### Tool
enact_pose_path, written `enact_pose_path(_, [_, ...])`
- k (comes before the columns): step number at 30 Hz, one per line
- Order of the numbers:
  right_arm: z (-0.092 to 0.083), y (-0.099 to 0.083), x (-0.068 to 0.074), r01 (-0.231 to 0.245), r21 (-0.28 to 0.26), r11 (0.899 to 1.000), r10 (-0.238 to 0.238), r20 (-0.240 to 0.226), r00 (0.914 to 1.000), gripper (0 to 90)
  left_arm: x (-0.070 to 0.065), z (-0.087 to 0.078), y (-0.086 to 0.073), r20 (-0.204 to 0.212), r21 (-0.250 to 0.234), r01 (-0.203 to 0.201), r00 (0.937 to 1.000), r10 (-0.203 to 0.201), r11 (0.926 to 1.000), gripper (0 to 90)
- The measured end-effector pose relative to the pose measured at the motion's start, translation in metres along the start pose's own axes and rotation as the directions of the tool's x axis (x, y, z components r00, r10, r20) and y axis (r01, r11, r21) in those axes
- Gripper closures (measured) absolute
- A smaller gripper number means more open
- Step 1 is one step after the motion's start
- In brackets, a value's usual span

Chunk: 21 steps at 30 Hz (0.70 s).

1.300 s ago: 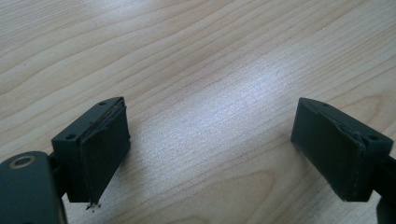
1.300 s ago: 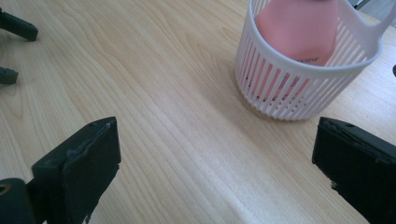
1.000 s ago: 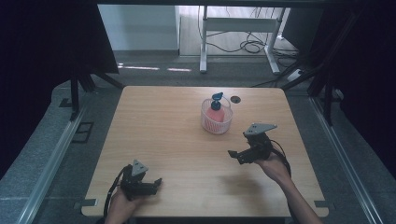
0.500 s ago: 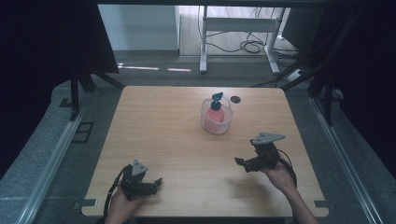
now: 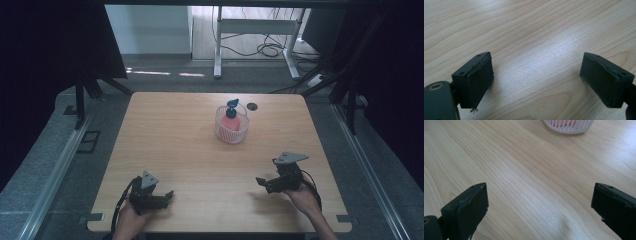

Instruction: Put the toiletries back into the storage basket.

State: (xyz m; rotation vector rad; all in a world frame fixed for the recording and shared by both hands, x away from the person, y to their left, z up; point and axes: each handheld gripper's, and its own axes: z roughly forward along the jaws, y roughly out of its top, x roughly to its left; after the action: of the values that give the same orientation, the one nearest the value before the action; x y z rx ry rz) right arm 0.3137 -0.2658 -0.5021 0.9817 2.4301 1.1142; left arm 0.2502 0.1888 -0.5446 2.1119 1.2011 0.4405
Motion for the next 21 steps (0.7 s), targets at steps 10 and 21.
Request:
enact_pose_path(10, [-0.002, -0.014, 0.001, -0.008, 0.012, 1.000, 0.008, 0.003, 1.0000, 0.7, 0.000, 0.000, 0.000, 0.000, 0.000, -0.001, 1.0000, 0.001, 1.0000, 11.2])
enact_pose_path(21, [0.000, -0.030, 0.003, -0.005, 0.045, 0.999, 0.005, 0.010, 0.9999, 0.6, 0.000, 0.000, 0.000, 0.000, 0.000, 0.001, 1.0000, -0.001, 1.0000, 11.2])
